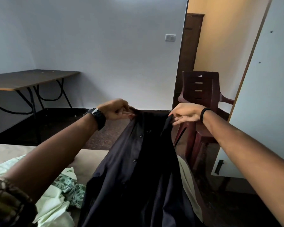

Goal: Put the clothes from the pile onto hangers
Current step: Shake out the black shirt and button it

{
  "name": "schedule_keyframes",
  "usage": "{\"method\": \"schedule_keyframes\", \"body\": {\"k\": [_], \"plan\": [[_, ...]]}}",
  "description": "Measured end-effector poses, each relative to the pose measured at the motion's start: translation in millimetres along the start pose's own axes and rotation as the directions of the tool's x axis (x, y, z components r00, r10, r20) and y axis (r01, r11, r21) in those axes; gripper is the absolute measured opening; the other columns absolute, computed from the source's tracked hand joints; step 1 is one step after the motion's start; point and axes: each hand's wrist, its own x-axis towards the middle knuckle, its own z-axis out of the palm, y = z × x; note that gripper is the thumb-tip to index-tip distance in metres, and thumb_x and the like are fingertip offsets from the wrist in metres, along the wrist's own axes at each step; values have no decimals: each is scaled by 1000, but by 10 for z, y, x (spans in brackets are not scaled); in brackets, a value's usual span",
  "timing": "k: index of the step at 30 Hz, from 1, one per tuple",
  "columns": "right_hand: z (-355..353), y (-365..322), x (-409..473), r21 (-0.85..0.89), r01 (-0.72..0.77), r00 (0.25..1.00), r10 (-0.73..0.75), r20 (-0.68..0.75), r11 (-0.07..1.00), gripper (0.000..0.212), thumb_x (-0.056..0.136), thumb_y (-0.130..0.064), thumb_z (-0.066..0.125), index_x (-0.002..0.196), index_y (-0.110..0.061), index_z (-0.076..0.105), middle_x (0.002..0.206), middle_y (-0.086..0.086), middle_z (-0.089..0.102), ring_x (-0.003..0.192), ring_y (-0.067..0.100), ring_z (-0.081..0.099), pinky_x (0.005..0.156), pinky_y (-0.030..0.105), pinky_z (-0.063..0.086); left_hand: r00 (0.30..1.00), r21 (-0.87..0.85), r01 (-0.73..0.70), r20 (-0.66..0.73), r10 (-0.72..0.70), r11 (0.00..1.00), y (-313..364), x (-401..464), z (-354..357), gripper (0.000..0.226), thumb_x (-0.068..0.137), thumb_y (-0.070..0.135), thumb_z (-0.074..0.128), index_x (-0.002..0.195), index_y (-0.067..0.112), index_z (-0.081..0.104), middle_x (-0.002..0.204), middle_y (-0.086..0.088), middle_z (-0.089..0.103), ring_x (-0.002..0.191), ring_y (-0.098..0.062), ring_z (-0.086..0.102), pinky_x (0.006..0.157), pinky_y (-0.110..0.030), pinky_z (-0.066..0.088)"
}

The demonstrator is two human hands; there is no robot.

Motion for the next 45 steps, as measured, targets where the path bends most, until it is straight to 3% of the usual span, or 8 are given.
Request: {"method": "schedule_keyframes", "body": {"k": [3, 7, 12, 17, 21, 27, 38, 45], "plan": [[-51, -35, -43, -332, 139, 977, -183, -105, 933, 32, 84, 13, 51, 113, 7, 63, 64, 7, 58, 46, 1, 57, 50, 15, 48, 971, 420, -207, -19, 237, 884, 33, -85, 73, 25, 88, -12, 42, 101, -5, 61, 88, -14, 67, 62, -11, 65, 55, -19, 53], [-113, -89, 0, -652, 140, 832, -445, -330, 745, 10, 85, -23, 67, 77, -19, 69, 60, -5, 55, 51, 8, 49, 76, 34, 44, 648, 938, -188, -104, 755, 291, 42, -189, 156, 17, 80, 8, 68, 95, 2, 70, 90, -17, 70, 80, -27, 65, 72, -33, 51], [41, -253, -214, 67, 234, 967, -224, -122, 970, 23, 93, -31, 60, 109, -14, 57, 103, 7, 63, 87, 25, 60, 76, 42, 48, 688, 837, -169, -279, 670, 521, 107, -334, 252, 23, 87, 30, 66, 91, 10, 56, 103, -24, 59, 103, -34, 55, 82, -35, 44], [151, -497, -433, -20, 235, 972, -235, -6, 972, 19, 93, -15, 61, 85, -20, 44, 89, 1, 58, 81, 15, 60, 53, 31, 51, 920, 691, -77, -228, 318, 719, 268, -711, 293, 21, 83, 7, 70, 98, 6, 55, 109, -21, 62, 97, -32, 63, 90, -53, 52], [102, -1026, -790, 52, 307, 946, -310, 92, 950, 8, 93, -6, 57, 86, -9, 55, 76, 4, 69, 65, 11, 68, 53, 24, 55, 945, 629, -154, -131, 300, 762, 888, -1225, 421, 36, 82, -1, 68, 115, -11, 59, 108, -23, 64, 84, -28, 64, 87, -41, 54], [-316, -1984, -1103, 402, 458, 843, -531, 86, 793, 26, 85, -23, 62, 103, -5, 65, 87, 7, 70, 75, 15, 67, 79, 26, 53, 893, 377, -399, -47, 448, 836, 2045, -1909, 405, 19, 86, 7, 63, 72, 9, 76, 83, -8, 74, 71, -17, 70, 69, -31, 60], [862, 65, 263, 22, 42, 990, -45, 133, 999, 12, 91, -3, 60, 85, -11, 55, 82, 8, 61, 72, 18, 60, 56, 29, 46, 961, 881, 227, -271, 48, 415, -505, -167, -444, 36, 73, 23, 80, 97, -1, 70, 88, -14, 69, 77, -27, 64, 60, -33, 53], [1439, 1032, 997, -476, -105, 989, 44, -139, 873, 21, 85, -25, 70, 75, -10, 59, 81, 13, 59, 90, 29, 62, 55, 25, 40, 974, 904, 228, -214, -81, 362, -1571, 537, -498, 24, 76, 4, 73, 98, 5, 64, 92, -13, 61, 85, -24, 58, 58, -28, 42]]}}
